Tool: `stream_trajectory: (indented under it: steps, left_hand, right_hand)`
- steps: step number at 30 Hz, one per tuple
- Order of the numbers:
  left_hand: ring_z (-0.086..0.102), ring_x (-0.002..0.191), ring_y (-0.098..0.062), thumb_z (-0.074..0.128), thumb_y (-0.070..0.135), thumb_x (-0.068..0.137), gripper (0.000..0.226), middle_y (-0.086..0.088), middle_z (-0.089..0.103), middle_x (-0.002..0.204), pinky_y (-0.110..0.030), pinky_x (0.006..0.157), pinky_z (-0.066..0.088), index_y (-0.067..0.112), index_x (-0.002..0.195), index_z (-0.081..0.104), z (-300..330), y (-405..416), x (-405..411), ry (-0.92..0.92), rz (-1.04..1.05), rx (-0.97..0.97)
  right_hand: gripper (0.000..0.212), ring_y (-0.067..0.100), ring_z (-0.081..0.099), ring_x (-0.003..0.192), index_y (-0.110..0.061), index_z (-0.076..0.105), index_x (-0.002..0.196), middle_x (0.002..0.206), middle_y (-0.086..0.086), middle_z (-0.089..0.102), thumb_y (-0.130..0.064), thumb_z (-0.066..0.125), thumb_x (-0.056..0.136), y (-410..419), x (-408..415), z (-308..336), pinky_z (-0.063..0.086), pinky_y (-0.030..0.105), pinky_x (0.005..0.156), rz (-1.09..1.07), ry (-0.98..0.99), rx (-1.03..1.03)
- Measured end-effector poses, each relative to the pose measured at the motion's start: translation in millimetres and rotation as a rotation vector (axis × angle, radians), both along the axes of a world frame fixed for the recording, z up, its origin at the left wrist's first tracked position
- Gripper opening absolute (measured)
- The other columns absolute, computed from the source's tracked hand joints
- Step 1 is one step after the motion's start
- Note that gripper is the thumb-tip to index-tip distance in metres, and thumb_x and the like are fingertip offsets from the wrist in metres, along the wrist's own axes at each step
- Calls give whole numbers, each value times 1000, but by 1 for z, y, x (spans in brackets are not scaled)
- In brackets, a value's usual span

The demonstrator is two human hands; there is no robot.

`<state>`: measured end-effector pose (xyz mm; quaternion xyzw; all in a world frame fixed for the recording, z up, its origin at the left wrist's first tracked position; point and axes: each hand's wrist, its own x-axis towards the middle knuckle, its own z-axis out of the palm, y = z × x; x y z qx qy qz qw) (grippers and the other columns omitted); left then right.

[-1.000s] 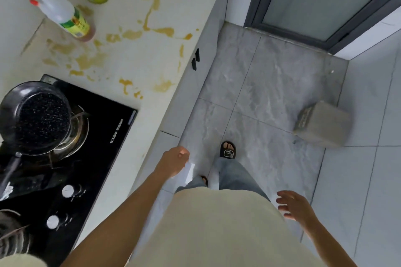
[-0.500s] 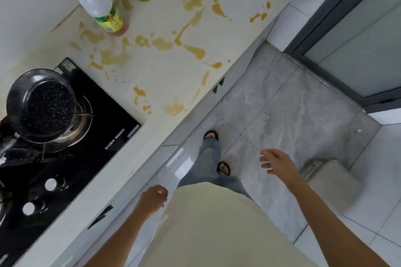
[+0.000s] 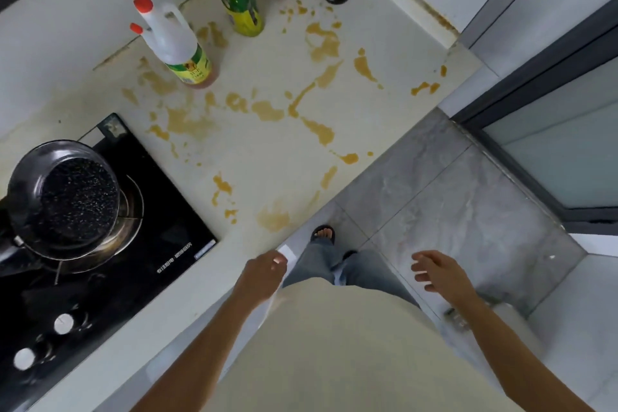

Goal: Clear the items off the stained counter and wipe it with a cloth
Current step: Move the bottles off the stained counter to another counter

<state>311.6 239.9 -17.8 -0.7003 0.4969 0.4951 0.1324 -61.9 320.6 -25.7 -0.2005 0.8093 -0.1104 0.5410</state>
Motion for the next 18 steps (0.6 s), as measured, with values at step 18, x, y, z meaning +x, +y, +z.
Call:
stream_trajectory:
  steps: [18]
  left_hand:
    - [74,95,-28,54,15,102,23,-5,78,101,-44,93,59,16,101,77,1,-46,-103,5,453,-4]
  right_hand:
    - [22,26,72,89,-11,70,114,100,8,76,-24,55,105,-187,-120,9,55,32,73,359,-4,38]
